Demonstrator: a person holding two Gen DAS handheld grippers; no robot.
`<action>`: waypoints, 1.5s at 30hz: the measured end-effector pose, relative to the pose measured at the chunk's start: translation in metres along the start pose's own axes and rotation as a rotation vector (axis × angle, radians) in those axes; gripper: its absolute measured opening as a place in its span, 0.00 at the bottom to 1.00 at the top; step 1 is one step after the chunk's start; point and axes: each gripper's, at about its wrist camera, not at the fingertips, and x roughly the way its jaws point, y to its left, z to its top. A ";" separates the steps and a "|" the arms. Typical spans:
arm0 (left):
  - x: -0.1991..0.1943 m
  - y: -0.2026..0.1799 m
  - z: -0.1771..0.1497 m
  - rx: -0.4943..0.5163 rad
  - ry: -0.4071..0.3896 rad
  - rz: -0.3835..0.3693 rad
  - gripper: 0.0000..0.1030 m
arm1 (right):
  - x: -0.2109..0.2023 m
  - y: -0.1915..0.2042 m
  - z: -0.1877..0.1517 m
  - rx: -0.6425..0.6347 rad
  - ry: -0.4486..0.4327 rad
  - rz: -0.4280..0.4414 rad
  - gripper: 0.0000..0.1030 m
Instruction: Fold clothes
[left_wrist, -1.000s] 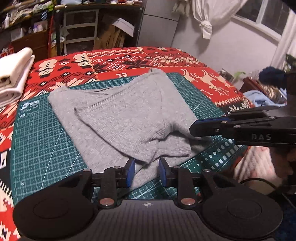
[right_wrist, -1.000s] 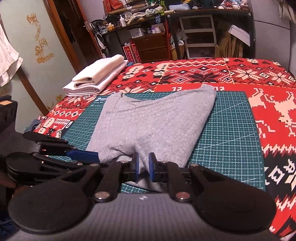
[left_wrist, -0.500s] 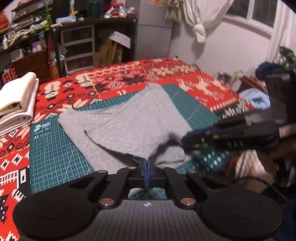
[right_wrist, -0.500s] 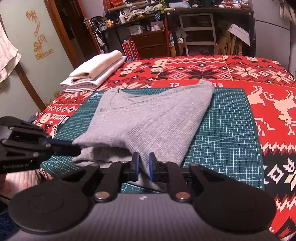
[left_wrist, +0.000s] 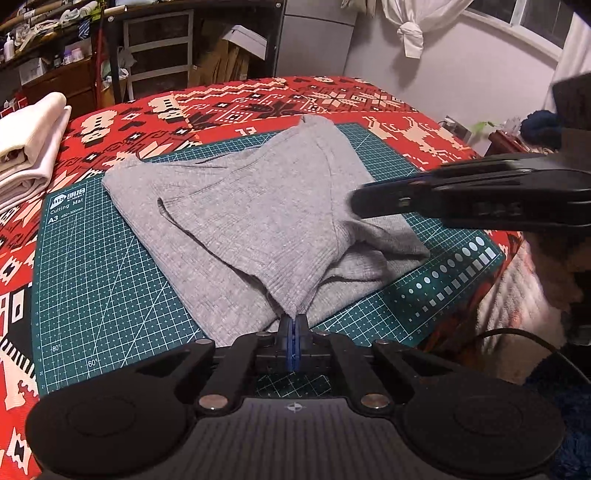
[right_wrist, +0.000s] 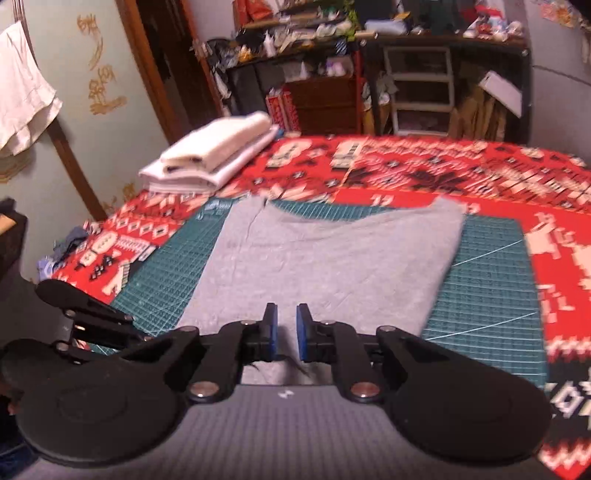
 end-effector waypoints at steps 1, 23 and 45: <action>-0.001 0.001 0.000 -0.006 -0.001 -0.004 0.01 | 0.007 0.002 -0.004 -0.008 0.026 -0.011 0.11; 0.015 0.042 0.015 -0.272 -0.092 -0.119 0.07 | 0.023 0.031 -0.019 -0.091 0.031 -0.048 0.13; 0.025 0.103 0.042 -0.365 -0.223 0.013 0.06 | 0.006 -0.019 0.026 0.052 -0.039 -0.200 0.10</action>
